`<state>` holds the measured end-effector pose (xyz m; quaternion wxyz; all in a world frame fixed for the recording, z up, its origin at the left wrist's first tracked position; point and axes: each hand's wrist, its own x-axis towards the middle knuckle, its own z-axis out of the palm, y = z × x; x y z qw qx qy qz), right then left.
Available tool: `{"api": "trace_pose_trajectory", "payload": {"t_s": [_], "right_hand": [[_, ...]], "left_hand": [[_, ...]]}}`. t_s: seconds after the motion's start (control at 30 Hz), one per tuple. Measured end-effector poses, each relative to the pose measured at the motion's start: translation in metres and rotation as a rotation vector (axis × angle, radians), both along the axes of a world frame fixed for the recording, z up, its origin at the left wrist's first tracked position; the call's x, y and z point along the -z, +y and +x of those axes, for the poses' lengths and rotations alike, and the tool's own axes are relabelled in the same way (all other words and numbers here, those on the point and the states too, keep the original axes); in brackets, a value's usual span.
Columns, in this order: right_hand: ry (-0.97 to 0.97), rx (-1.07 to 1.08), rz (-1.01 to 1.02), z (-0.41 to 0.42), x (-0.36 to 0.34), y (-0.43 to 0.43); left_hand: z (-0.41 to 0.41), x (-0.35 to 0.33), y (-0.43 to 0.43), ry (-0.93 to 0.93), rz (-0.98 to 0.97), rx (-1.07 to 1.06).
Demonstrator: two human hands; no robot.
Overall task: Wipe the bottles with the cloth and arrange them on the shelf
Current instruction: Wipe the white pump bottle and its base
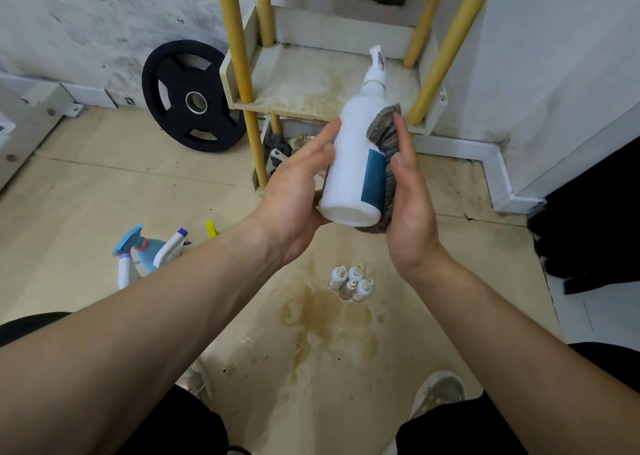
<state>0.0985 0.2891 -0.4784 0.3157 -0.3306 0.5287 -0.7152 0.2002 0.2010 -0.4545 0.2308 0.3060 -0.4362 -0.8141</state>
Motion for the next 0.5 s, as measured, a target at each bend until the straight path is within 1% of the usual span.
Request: {"api": "trace_pose_trajectory", "payload": {"t_s": [0.07,0.17,0.27,0.33,0.4,0.5], "right_hand": [[-0.076,0.010,-0.025,0.004,-0.001,0.001],[-0.125,-0.002,-0.043,0.006,-0.005,0.000],[-0.156,0.005,-0.020,0.000,-0.010,-0.003],[-0.173,0.025,-0.011,-0.004,-0.012,-0.006],[-0.177,0.045,-0.002,-0.008,-0.013,-0.008],[-0.109,0.073,0.019,-0.013,-0.011,-0.008]], "left_hand": [[0.000,-0.002,-0.001,0.015,0.024,-0.023],[0.002,-0.003,0.000,0.011,0.014,-0.026],[0.001,-0.003,0.000,0.004,-0.017,-0.040],[0.000,-0.003,-0.001,0.005,-0.083,-0.031],[-0.001,-0.001,-0.001,-0.025,-0.195,-0.002],[0.000,-0.003,0.000,-0.046,-0.300,0.024]]}}
